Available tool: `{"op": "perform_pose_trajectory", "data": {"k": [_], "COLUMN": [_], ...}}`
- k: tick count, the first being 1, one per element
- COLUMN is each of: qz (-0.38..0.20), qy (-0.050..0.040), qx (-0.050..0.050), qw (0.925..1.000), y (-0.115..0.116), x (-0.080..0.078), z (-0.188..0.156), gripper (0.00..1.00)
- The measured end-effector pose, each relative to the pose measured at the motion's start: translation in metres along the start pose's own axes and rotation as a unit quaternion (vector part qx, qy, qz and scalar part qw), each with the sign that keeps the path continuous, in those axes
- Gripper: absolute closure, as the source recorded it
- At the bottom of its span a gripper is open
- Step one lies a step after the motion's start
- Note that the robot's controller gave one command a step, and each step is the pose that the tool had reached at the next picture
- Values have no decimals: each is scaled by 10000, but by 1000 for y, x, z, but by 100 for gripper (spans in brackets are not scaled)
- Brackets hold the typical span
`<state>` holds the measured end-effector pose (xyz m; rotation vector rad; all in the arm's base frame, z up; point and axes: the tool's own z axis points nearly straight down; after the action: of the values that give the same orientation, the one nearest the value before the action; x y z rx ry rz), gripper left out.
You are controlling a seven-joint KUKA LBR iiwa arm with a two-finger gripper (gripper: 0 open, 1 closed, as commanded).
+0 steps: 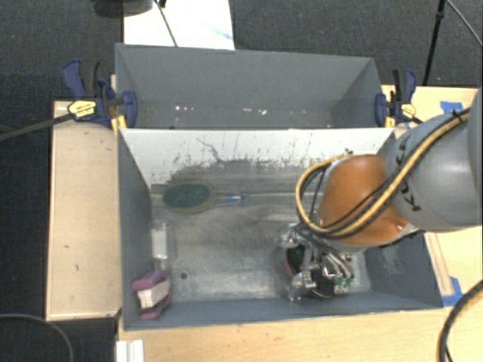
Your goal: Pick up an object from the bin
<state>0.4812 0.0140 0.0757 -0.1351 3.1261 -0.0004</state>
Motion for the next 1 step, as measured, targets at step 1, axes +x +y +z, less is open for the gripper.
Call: {"op": "perform_pose_trajectory", "data": {"k": [1], "qz": [-524], "qy": [10], "qx": [-4], "qw": [9986], "y": [-67], "x": [-24], "z": [3], "gripper": [0]}}
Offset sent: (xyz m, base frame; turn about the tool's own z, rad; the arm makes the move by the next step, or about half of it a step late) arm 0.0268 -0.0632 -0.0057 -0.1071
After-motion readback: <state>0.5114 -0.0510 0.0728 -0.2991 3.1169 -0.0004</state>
